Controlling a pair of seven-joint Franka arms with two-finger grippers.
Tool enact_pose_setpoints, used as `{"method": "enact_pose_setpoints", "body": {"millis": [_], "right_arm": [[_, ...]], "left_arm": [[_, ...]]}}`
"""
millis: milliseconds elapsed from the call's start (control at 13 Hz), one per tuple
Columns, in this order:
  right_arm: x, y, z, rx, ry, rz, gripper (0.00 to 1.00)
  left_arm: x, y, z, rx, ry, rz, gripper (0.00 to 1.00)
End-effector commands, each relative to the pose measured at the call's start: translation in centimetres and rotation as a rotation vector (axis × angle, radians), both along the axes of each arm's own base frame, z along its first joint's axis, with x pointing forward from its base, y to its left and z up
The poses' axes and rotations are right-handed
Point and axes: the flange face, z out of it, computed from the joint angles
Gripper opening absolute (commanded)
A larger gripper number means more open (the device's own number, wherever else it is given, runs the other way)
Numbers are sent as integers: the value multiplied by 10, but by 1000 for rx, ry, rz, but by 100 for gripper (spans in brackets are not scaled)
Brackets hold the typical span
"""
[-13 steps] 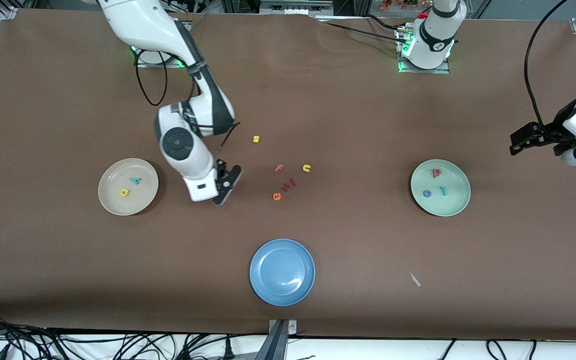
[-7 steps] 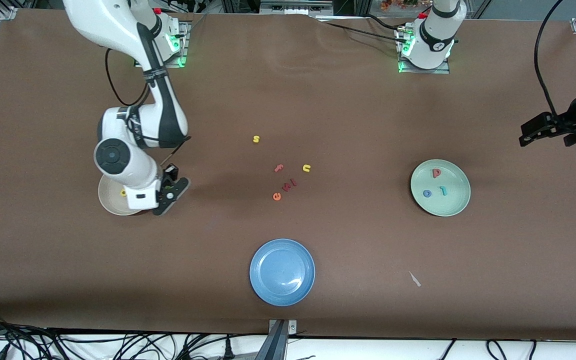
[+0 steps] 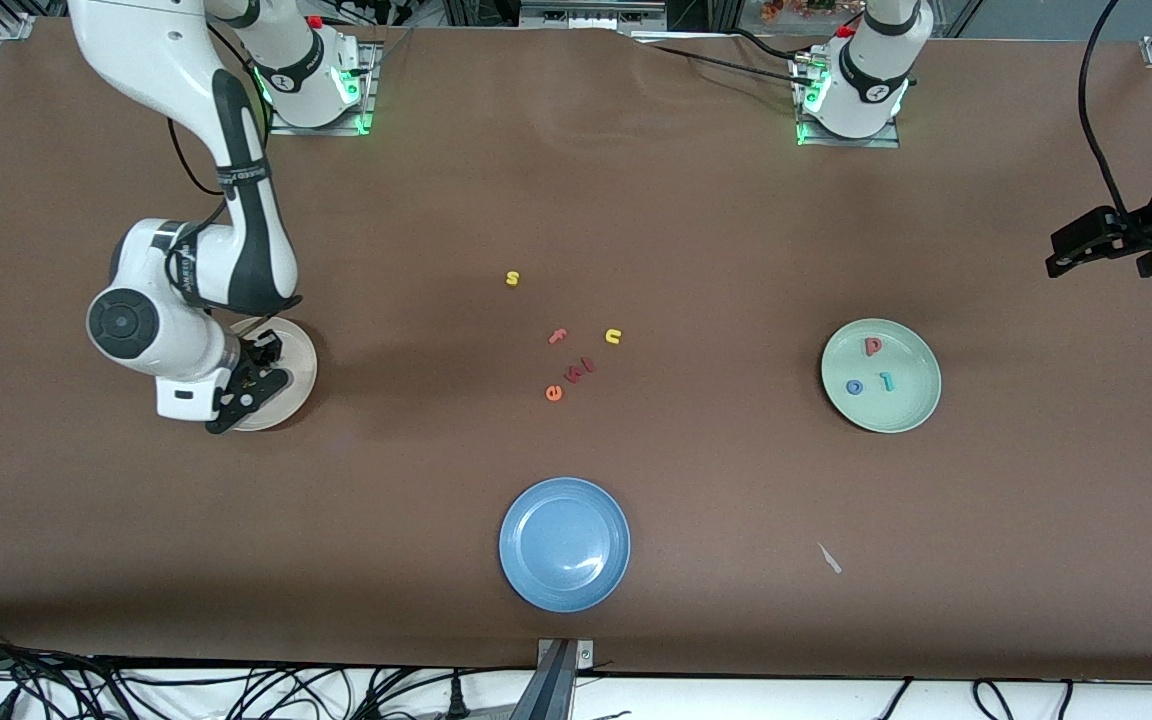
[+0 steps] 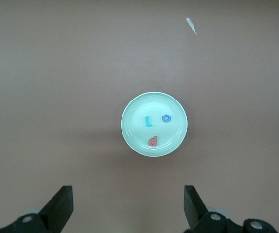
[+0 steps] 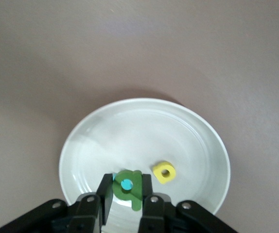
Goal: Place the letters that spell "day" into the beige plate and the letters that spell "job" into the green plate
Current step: 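Lower the green letter onto the beige plate and open the right gripper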
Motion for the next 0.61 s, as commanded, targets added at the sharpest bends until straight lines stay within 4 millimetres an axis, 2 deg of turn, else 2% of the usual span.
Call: {"method": "enact_pose_setpoints", "body": {"millis": [0, 307, 537], "right_arm": [[-1, 4, 0, 47, -4, -21, 100], [3, 10, 11, 90, -22, -48, 100], [11, 18, 26, 94, -23, -85, 100]], "left_arm": [[-2, -1, 7, -23, 10, -8, 100], [-3, -1, 8, -22, 16, -8, 100], [-2, -2, 21, -21, -13, -10, 100]]}}
